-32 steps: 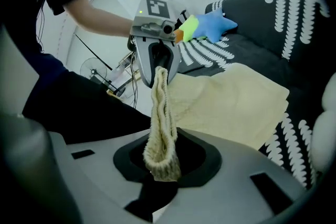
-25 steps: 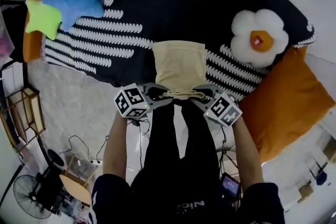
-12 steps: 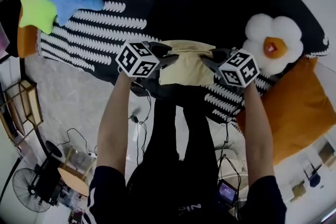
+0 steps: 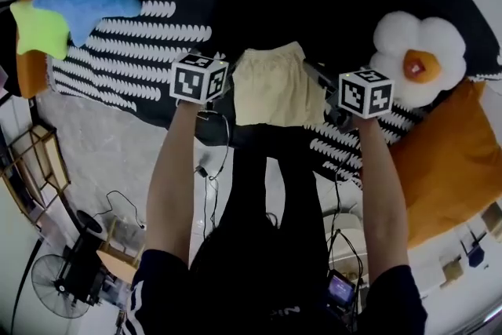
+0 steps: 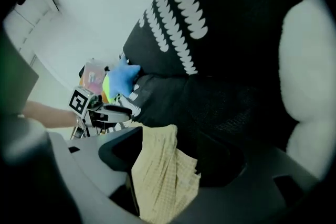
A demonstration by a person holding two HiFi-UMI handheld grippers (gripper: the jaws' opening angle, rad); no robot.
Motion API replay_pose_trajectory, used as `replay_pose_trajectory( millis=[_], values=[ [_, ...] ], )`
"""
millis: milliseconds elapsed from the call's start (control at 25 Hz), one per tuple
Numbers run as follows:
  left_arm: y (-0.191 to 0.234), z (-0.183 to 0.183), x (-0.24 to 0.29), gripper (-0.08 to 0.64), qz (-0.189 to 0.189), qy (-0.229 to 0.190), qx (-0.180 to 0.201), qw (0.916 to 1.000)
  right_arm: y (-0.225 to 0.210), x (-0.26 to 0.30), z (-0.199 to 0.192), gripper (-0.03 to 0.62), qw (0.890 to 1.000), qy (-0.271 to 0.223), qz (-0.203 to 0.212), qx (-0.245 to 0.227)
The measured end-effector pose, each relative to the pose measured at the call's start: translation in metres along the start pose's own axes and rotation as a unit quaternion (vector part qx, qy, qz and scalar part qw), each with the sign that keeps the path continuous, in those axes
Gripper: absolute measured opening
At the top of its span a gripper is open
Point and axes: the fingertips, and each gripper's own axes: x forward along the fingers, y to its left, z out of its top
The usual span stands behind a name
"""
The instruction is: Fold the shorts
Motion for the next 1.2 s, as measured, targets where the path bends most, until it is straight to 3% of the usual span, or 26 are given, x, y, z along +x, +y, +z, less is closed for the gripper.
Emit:
replay_pose_trajectory(
  millis=[120, 200, 320, 400, 480, 560, 600, 680, 720, 840, 920, 1000, 1120, 1200],
  values=[
    [-0.027, 0.005, -0.025, 0.193, -0.034, -0.031, -0.043, 0.998, -0.013, -0.054, -0.001, 0.299, 0.999, -0.037, -0.014, 0.013],
    [-0.03, -0.023, -0.035, 0.195, -0.054, -0.02, -0.045, 0.9974, -0.013, -0.061, -0.022, 0.26, 0.999, -0.039, -0.016, 0.018],
    [-0.025, -0.088, -0.041, 0.207, -0.109, 0.032, -0.048, 0.9924, -0.003, -0.035, -0.076, 0.231, 1.0, 0.001, -0.017, 0.009],
    [-0.038, -0.127, -0.043, 0.226, -0.158, 0.086, -0.045, 0.9827, 0.004, -0.022, -0.117, 0.21, 0.999, 0.045, -0.014, 0.003],
    [-0.057, -0.158, -0.039, 0.229, -0.178, 0.133, -0.033, 0.9746, 0.009, -0.015, -0.154, 0.212, 0.996, 0.092, -0.012, 0.0],
    [-0.066, -0.186, -0.029, 0.225, -0.154, 0.172, -0.007, 0.973, 0.006, -0.009, -0.178, 0.169, 0.992, 0.121, -0.033, 0.0],
    [-0.065, -0.198, -0.023, 0.198, -0.131, 0.187, 0.008, 0.9736, 0.002, -0.007, -0.184, 0.051, 0.991, 0.125, -0.048, 0.003],
    [-0.055, -0.213, -0.014, 0.031, -0.08, 0.202, 0.032, 0.9756, -0.006, -0.007, -0.186, 0.015, 0.991, 0.114, -0.062, 0.018],
    [-0.051, -0.217, -0.012, 0.02, -0.063, 0.202, 0.038, 0.9766, -0.011, -0.01, -0.185, 0.014, 0.992, 0.107, -0.063, 0.028],
    [-0.043, -0.221, -0.011, 0.02, -0.046, 0.196, 0.039, 0.9788, -0.032, -0.019, -0.197, 0.014, 0.991, 0.109, -0.06, 0.054],
    [-0.038, -0.223, -0.013, 0.027, -0.04, 0.189, 0.019, 0.9809, -0.04, -0.02, -0.205, 0.019, 0.99, 0.114, -0.06, 0.065],
    [-0.031, -0.226, -0.019, 0.087, -0.027, 0.182, -0.011, 0.9829, -0.045, -0.02, -0.205, 0.085, 0.989, 0.103, -0.07, 0.085],
    [-0.024, -0.231, -0.035, 0.156, -0.015, 0.168, -0.044, 0.9847, -0.037, -0.03, -0.198, 0.268, 0.988, 0.063, -0.072, 0.123],
    [-0.026, -0.227, -0.048, 0.208, -0.011, 0.147, -0.064, 0.987, -0.021, -0.041, -0.192, 0.323, 0.99, 0.045, -0.068, 0.113]
  ],
)
